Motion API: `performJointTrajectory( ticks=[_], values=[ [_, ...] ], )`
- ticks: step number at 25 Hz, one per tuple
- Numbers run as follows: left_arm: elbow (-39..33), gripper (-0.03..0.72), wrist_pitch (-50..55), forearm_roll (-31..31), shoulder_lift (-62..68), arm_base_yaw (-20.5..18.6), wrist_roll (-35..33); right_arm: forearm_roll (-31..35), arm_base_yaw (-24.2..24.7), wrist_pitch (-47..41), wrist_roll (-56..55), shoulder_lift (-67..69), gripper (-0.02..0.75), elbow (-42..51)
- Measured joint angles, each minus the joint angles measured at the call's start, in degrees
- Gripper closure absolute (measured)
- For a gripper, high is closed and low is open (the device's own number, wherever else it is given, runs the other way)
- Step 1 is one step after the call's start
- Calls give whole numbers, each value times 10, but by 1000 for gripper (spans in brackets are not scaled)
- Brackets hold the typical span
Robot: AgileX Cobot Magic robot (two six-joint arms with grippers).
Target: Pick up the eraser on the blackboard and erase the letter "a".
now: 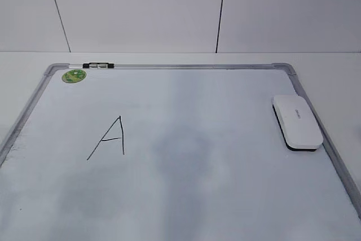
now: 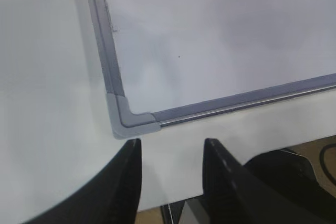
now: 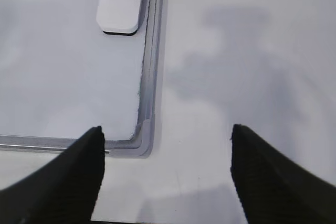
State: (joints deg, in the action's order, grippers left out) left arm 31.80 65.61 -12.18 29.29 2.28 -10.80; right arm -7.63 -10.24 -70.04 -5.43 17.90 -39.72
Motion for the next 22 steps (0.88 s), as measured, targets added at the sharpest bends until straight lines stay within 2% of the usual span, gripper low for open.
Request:
performJointTrajectory(
  ticks=[8, 22],
  values=[
    [-5, 402, -59, 22, -7, 5, 0, -7, 0, 55, -1, -6, 145, 96],
    [-17, 431, -114, 28, -7, 5, 0, -9, 0, 51, -6, -6, 145, 109]
  ],
)
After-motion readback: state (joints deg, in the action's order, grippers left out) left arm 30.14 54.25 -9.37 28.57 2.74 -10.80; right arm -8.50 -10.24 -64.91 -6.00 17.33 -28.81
